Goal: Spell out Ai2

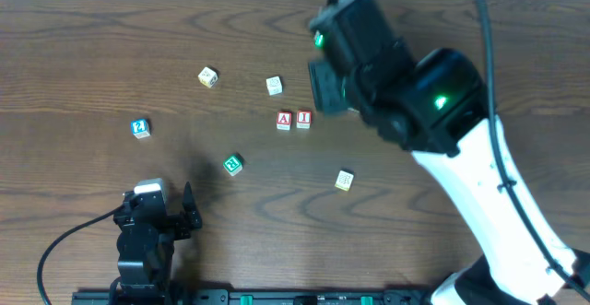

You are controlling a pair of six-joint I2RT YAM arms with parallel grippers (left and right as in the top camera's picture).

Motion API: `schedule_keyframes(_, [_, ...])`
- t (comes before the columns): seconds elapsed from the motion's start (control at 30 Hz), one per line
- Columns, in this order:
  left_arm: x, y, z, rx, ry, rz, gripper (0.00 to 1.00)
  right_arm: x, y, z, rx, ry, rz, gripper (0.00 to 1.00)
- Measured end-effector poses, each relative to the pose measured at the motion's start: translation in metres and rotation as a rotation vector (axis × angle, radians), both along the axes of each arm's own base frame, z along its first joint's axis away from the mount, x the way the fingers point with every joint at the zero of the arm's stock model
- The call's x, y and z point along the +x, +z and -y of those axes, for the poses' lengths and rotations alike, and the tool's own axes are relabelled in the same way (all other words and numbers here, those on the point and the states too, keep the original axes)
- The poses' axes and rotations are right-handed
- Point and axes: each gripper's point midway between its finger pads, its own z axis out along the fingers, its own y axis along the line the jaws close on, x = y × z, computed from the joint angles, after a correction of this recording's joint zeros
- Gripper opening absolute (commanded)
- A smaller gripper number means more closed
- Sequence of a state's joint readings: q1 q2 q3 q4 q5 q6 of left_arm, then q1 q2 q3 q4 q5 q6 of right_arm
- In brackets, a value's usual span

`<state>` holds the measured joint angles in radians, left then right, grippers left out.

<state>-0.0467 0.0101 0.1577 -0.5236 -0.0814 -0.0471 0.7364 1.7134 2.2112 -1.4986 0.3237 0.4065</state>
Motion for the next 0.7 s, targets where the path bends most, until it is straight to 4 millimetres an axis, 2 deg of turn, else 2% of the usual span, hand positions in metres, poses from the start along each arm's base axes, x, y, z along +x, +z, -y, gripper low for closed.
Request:
schedule_keyframes(0.17, [0.0,0.0,0.0,0.0,0.0,0.0,0.95,-0.061,-0.049,-0.004,-0.123,0.086,-0.11,0.66])
schedule_keyframes(0.23, [0.0,0.0,0.0,0.0,0.0,0.0,0.95,-0.084,-0.061,-0.002,-0.134,0.123,-0.124,0.69])
schedule_keyframes(0.3, [0.0,0.0,0.0,0.0,0.0,0.0,0.95,-0.11,-0.069,0.005,-0.116,0.16,-0.115,0.8])
schedule_keyframes(0.4, [0.0,0.0,0.0,0.0,-0.001,0.0,0.95,-0.135,-0.064,0.016,-0.006,0.2,-0.053,0.99])
schedule_keyframes(0.47, [0.0,0.0,0.0,0.0,0.0,0.0,0.95,-0.149,-0.053,0.029,0.087,0.221,-0.003,0.99])
schedule_keyframes(0.57, [0.0,0.0,0.0,0.0,0.0,0.0,0.95,-0.159,-0.045,0.043,0.161,0.227,0.033,0.99])
schedule_keyframes(0.7, [0.0,0.0,0.0,0.0,0.0,0.0,0.95,-0.168,-0.039,0.052,0.21,0.242,0.045,0.99])
